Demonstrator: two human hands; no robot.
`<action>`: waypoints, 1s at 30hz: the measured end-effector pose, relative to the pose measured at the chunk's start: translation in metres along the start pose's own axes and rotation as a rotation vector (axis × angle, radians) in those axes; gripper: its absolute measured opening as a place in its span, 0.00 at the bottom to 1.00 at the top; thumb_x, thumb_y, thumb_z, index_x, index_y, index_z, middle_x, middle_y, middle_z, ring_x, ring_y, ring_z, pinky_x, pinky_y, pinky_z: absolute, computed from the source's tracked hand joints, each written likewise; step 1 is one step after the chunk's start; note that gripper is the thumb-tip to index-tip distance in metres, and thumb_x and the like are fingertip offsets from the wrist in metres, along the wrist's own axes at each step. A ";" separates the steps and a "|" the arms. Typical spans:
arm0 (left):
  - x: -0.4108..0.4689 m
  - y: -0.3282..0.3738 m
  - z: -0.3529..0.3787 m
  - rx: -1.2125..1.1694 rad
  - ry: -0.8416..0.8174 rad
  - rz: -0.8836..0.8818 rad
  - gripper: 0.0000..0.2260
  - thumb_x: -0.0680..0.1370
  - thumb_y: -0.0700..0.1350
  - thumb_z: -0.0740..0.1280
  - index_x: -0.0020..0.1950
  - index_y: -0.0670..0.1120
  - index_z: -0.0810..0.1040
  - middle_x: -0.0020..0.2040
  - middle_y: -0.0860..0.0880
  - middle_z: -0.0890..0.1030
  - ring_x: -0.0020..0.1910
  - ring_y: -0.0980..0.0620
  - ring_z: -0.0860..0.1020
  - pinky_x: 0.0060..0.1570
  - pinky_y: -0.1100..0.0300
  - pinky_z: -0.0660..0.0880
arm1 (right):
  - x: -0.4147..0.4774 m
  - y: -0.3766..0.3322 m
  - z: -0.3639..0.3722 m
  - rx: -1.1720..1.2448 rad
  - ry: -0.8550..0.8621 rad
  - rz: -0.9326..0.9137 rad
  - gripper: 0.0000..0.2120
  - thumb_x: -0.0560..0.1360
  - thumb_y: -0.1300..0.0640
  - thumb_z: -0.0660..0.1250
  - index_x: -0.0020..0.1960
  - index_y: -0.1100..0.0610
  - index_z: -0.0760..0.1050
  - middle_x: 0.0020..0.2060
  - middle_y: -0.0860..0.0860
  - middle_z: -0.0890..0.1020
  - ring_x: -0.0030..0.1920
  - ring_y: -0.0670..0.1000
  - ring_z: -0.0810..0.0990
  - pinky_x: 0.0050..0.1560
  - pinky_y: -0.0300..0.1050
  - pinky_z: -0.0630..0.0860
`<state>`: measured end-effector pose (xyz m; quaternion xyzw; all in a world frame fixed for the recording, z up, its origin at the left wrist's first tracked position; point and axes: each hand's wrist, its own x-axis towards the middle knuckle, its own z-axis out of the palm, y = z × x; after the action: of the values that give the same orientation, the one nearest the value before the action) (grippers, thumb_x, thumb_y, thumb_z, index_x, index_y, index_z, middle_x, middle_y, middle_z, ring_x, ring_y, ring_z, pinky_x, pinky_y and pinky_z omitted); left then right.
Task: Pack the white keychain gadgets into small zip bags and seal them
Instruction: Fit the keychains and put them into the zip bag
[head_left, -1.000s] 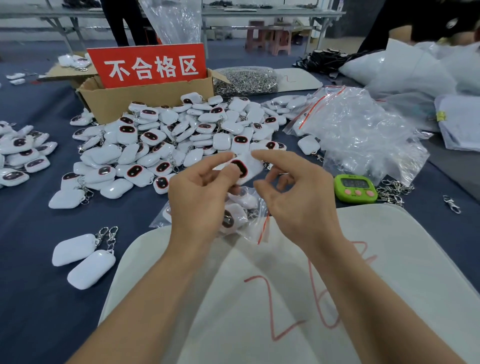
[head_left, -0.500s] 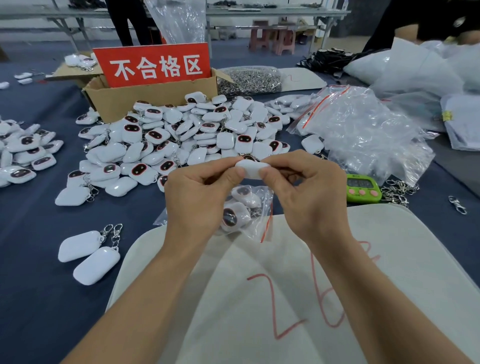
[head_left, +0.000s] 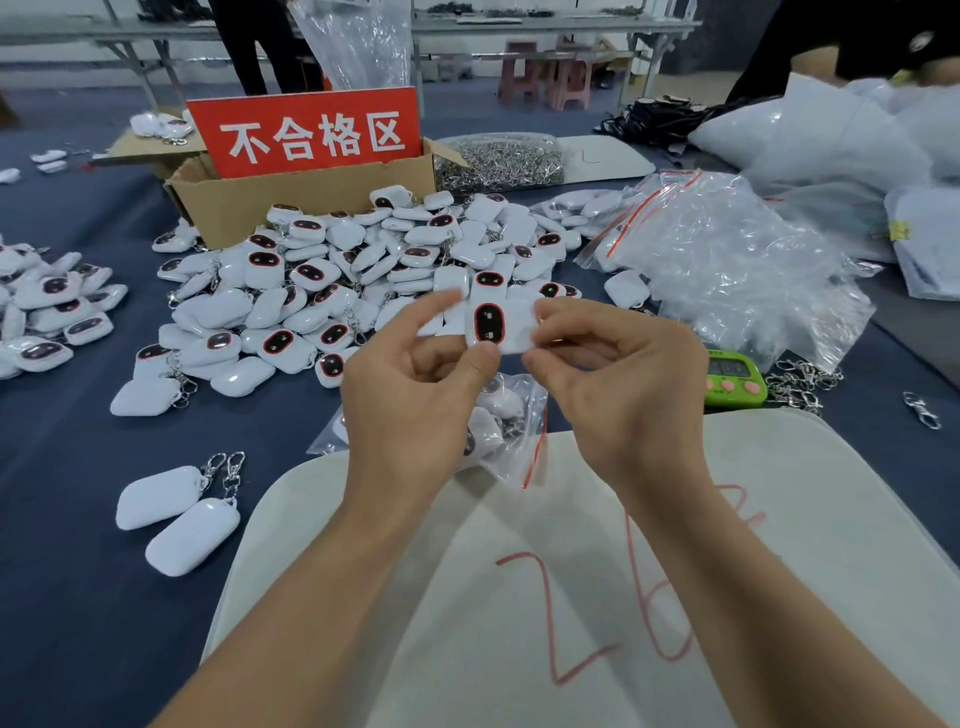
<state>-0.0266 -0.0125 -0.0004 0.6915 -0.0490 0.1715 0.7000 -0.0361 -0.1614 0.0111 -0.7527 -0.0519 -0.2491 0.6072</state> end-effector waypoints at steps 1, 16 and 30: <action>-0.001 0.000 0.001 0.016 -0.003 0.008 0.21 0.74 0.40 0.76 0.62 0.58 0.80 0.38 0.51 0.87 0.36 0.52 0.84 0.38 0.61 0.81 | 0.001 0.000 0.000 0.014 0.005 0.006 0.17 0.70 0.72 0.77 0.40 0.50 0.83 0.44 0.39 0.87 0.45 0.40 0.87 0.50 0.35 0.82; 0.001 -0.005 0.001 0.093 -0.058 0.082 0.22 0.73 0.34 0.73 0.50 0.64 0.87 0.44 0.57 0.87 0.44 0.54 0.85 0.49 0.62 0.80 | 0.010 0.009 -0.003 0.255 -0.080 0.237 0.14 0.70 0.77 0.73 0.43 0.58 0.83 0.40 0.55 0.88 0.41 0.50 0.88 0.46 0.40 0.83; -0.014 0.005 0.011 0.955 -0.169 0.133 0.18 0.62 0.72 0.64 0.41 0.60 0.75 0.34 0.57 0.78 0.37 0.59 0.75 0.34 0.58 0.65 | 0.029 0.015 -0.036 -0.073 0.024 0.289 0.05 0.64 0.61 0.75 0.37 0.52 0.86 0.28 0.48 0.84 0.28 0.44 0.78 0.36 0.42 0.74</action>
<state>-0.0398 -0.0260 0.0002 0.9422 -0.0654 0.1624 0.2857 -0.0165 -0.2059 0.0158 -0.7710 0.0731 -0.1698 0.6094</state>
